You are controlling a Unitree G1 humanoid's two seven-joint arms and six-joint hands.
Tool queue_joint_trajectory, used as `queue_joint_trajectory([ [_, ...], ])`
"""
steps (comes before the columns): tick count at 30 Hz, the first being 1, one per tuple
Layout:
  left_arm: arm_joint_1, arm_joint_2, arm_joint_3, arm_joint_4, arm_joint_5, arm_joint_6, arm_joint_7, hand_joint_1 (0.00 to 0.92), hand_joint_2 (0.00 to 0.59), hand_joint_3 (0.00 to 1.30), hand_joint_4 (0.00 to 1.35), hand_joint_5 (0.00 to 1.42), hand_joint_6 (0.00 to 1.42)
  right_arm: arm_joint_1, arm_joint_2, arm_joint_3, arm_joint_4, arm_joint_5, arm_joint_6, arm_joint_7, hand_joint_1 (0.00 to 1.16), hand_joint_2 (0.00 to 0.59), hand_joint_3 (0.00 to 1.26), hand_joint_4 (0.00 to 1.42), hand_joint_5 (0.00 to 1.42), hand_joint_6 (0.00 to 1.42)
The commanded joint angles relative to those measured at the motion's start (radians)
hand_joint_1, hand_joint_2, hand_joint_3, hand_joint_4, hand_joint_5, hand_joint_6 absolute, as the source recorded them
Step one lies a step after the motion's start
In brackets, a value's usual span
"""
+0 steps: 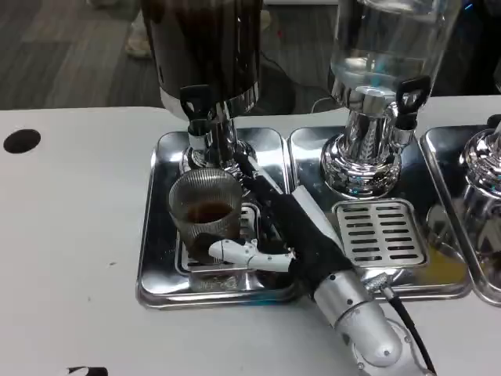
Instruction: Grasp the cup under the faucet to collect the drink, then remove the cup.
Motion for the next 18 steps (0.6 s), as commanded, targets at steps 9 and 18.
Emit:
queue_joint_trajectory([
  [9, 0.002, -0.002, -0.003, -0.006, 0.011, 0.012, -0.018, 0.000, 0.064, 0.30, 0.22, 0.40, 0.75, -0.028, 0.016, 0.000, 0.054, 0.006, -0.034, -0.002, 0.72, 0.089, 0.03, 0.00, 0.03, 0.01],
  [18, -0.004, 0.010, 0.008, 0.011, -0.008, 0.014, -0.024, 0.000, 0.064, 0.30, 0.22, 0.40, 0.75, -0.037, 0.033, 0.003, 0.084, -0.005, -0.047, -0.025, 0.72, 0.089, 0.03, 0.01, 0.03, 0.01],
])
